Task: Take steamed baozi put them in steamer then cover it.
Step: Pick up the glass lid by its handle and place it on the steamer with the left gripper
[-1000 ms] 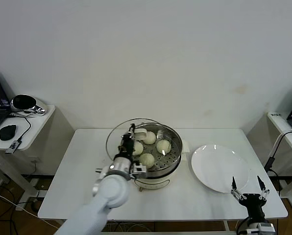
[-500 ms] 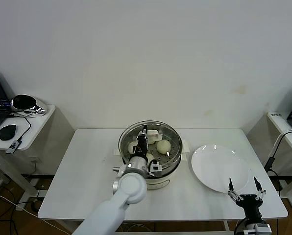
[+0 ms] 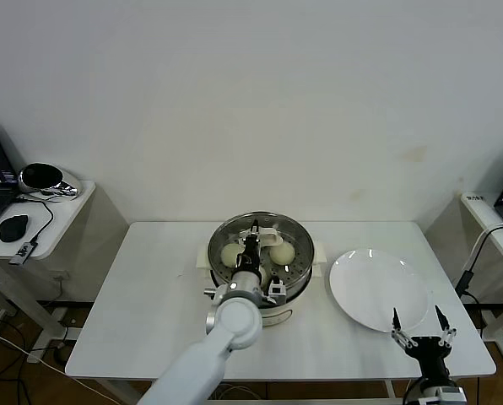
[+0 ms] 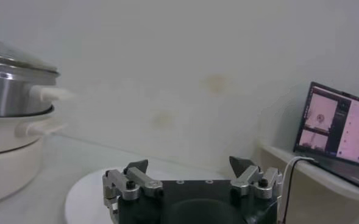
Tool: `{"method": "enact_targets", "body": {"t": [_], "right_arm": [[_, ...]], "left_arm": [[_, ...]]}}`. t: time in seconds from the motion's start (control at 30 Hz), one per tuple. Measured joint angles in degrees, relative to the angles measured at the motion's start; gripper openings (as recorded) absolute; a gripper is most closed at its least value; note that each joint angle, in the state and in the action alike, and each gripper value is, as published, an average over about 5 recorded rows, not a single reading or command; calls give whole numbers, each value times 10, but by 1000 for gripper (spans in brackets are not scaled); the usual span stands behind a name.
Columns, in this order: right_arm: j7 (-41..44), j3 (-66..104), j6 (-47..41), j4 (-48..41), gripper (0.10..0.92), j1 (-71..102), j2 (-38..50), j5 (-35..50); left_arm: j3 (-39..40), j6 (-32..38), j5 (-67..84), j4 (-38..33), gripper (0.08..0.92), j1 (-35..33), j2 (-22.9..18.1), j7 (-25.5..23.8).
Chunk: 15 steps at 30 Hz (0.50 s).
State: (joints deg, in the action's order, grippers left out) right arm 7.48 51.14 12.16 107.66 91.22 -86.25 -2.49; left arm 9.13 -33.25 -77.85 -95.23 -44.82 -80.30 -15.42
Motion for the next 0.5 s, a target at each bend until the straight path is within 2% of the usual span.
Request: {"method": "enact_targets", "body": {"t": [0.3,0.4,0.5], "right_arm": [[0,-2,0,-1,823,1,0,-1],[1,-4,0,-1,823,1,0,-2],[1,-6,0,-1,823,1,0,-3]], "left_arm": [[-6,5,-5,11,152,-5,-9,9],[-9,7,-3,9,204,-9,-12,10],[-11,7,0,4,290,-13,-11,11]]}}
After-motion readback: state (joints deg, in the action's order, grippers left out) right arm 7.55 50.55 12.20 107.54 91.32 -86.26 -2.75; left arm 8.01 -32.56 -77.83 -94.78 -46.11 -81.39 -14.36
